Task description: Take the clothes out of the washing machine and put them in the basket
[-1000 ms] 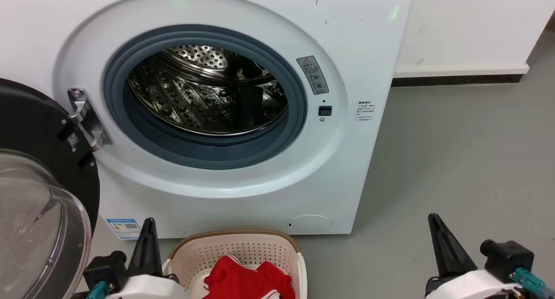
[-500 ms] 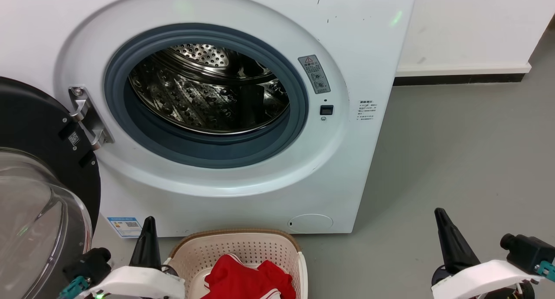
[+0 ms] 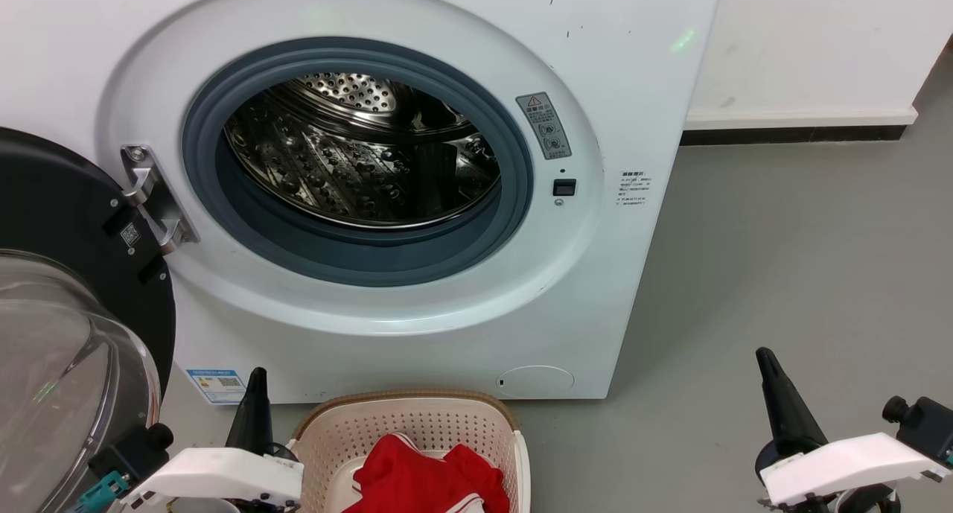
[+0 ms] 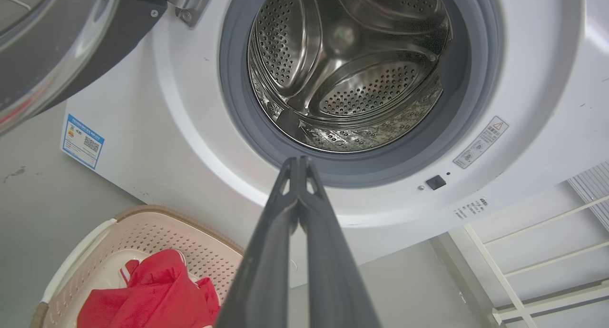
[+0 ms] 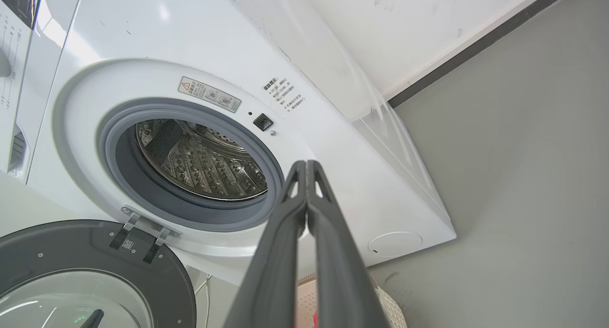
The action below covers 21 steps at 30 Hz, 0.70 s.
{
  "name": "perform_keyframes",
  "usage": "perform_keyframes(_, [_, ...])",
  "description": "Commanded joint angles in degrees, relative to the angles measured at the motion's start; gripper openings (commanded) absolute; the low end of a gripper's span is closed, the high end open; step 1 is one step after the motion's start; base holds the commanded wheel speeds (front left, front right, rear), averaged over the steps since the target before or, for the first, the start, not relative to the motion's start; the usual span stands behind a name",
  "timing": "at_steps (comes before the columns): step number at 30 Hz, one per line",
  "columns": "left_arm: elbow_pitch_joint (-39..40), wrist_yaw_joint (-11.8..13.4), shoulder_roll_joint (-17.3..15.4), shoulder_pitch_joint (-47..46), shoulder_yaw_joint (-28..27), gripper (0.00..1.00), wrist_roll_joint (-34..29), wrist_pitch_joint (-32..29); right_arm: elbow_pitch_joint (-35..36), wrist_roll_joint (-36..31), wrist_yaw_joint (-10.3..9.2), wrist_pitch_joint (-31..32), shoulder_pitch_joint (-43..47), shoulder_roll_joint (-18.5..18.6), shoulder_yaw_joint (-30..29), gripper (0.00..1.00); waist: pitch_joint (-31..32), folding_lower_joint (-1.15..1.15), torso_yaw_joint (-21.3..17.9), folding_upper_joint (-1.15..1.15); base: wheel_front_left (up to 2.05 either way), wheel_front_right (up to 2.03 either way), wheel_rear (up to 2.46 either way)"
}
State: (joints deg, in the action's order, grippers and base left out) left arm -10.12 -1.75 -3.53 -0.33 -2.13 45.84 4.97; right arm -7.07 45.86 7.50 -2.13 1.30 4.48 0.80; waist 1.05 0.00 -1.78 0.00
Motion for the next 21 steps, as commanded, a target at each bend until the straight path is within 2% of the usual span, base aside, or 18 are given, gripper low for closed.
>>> perform_keyframes(1, [0.4, -0.5, -0.2, -1.7, -0.4, 0.00, 1.9, -0.5, 0.3, 2.2, 0.00, 0.2, -1.9, 0.5, -0.2, 0.00, 0.0, 0.00, 0.0, 0.00, 0.00, 0.00, 0.00])
perform_keyframes(21, [-1.0, -2.2, 0.1, -3.2, -1.7, 0.00, 15.9, -4.0, -1.9, 17.0, 0.00, 2.1, -3.7, 0.6, -1.4, 0.00, -0.3, 0.00, 0.5, 0.00, 0.00, 0.00, 0.00])
